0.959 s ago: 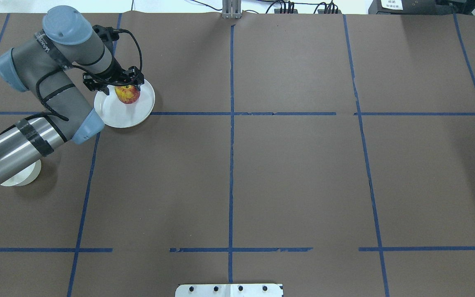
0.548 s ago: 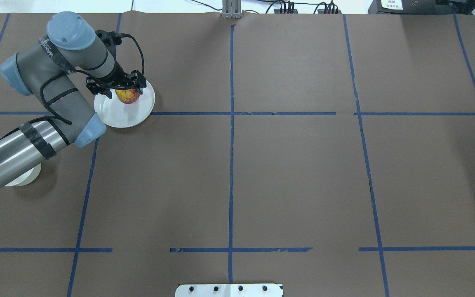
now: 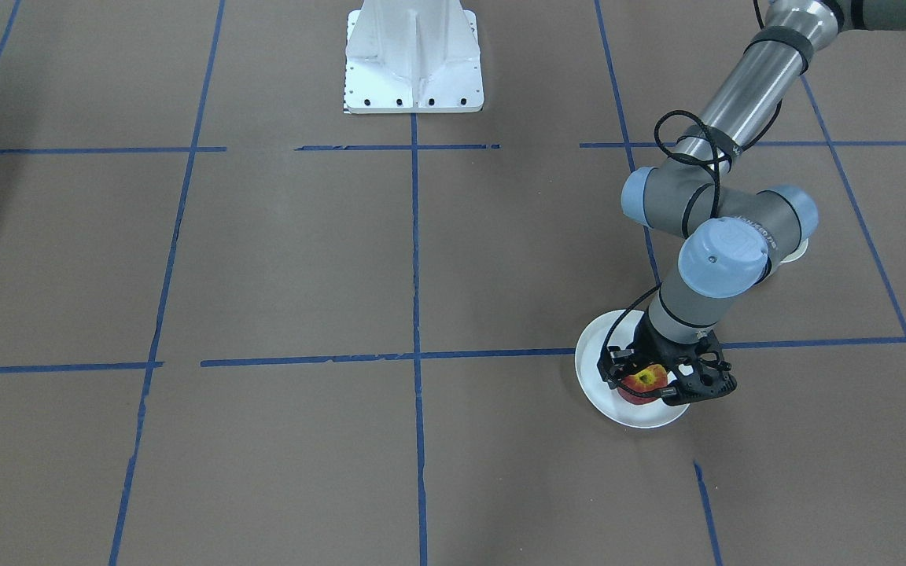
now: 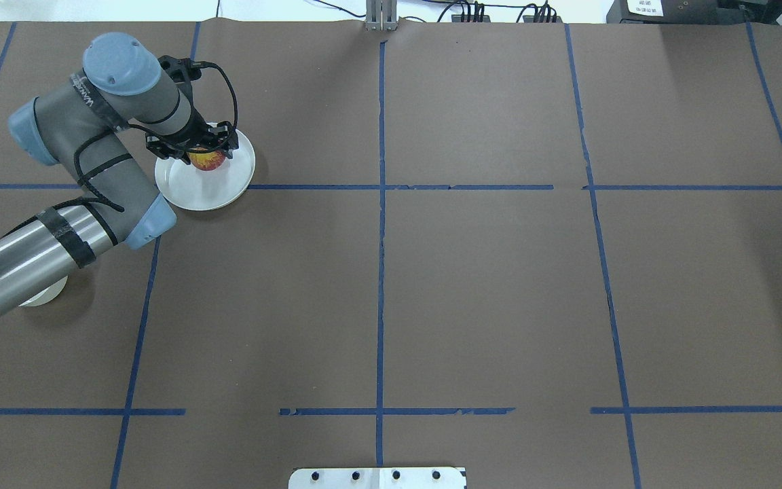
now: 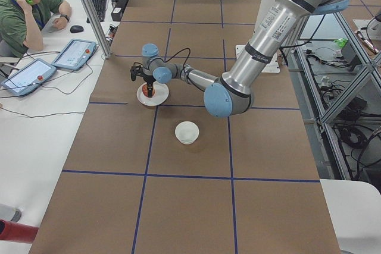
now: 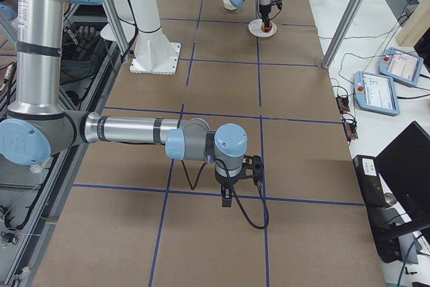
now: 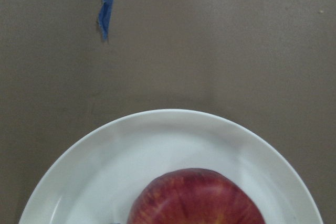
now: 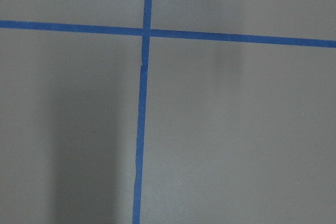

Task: Move apple from plate to bowl
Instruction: 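Lift the apple with the left gripper and carry it toward the white bowl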

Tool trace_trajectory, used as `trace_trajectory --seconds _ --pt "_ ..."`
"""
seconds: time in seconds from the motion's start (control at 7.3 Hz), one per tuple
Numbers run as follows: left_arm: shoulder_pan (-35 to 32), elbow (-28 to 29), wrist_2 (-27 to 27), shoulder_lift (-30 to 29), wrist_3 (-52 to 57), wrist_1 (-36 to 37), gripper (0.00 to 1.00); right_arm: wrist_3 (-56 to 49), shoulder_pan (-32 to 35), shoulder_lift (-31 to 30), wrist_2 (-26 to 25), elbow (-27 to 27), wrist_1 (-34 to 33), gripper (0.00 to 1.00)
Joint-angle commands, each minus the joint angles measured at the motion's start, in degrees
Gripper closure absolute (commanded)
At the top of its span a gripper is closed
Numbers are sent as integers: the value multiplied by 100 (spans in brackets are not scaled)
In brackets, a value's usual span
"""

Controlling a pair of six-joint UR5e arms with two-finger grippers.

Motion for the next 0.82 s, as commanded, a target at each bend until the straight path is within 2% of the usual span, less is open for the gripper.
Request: trace_trajectory --seconds 0.0,0.14,0.27,0.41,0.68 --pt "-139 -189 -25 15 18 56 48 0 0 0 0 0 0 0" --pt "-331 -582 -69 180 27 83 50 0 0 0 0 0 0 0" --pt "-525 -1091 -365 591 228 161 50 0 0 0 0 0 0 0" --pt "-779 -1827 -742 986 760 684 50 0 0 0 0 0 0 0" --pt "-1113 -3513 -746 1952 2139 2028 49 0 0 0 0 0 0 0"
